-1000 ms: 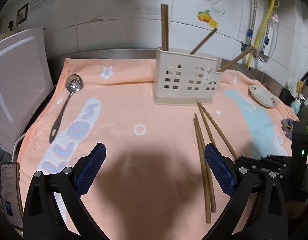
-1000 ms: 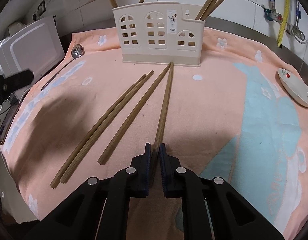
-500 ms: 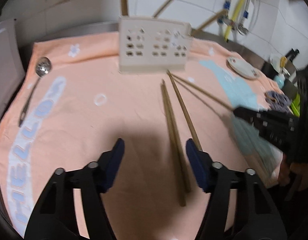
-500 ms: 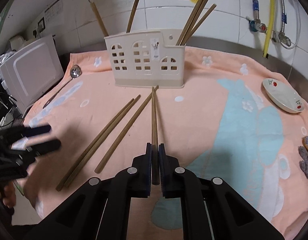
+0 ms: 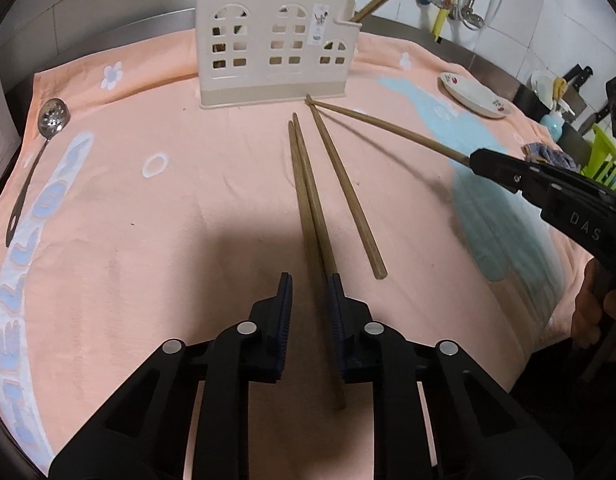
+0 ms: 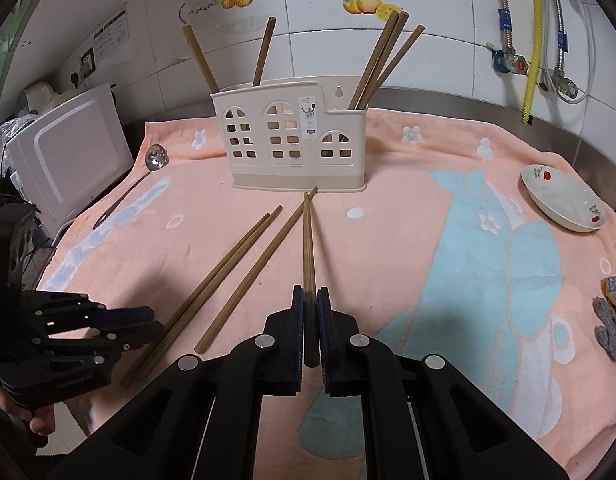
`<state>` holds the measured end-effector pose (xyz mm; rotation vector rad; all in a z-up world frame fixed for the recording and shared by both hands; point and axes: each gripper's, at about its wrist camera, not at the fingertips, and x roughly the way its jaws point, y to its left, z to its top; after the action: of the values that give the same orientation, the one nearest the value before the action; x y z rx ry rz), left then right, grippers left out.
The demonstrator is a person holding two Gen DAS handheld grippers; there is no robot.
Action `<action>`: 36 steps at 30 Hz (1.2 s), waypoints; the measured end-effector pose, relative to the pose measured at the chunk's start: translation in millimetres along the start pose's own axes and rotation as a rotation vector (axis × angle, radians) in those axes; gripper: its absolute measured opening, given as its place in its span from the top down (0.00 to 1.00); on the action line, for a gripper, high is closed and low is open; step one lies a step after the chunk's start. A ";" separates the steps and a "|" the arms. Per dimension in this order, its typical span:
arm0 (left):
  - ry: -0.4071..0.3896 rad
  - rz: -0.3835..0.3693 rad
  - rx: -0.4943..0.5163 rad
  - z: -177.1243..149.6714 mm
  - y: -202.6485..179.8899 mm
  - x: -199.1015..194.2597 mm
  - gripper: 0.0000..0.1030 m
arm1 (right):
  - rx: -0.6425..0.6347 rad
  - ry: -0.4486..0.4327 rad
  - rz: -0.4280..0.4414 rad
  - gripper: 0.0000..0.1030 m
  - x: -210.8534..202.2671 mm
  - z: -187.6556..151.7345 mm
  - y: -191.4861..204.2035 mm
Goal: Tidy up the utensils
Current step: 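Close the right tool on a chopstick while the left tool lowers onto another, then lift the left tool's chopstick into the holder while the right tool inserts its chopstick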
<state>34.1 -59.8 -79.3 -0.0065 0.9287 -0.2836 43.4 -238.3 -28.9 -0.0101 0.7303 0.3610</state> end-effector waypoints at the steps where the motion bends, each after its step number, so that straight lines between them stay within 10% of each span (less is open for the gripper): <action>1: 0.003 -0.001 0.000 0.0 0.0 1.0 0.85 | 0.002 0.000 0.002 0.93 0.2 -0.3 -0.1; 36: -0.095 0.027 -0.011 18.2 4.1 -25.9 0.95 | -0.050 -0.100 0.014 0.94 -29.5 32.0 1.9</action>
<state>34.8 -51.7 -48.4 -0.0175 0.8355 -0.2515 43.3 -241.7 14.6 -0.0345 0.6225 0.3901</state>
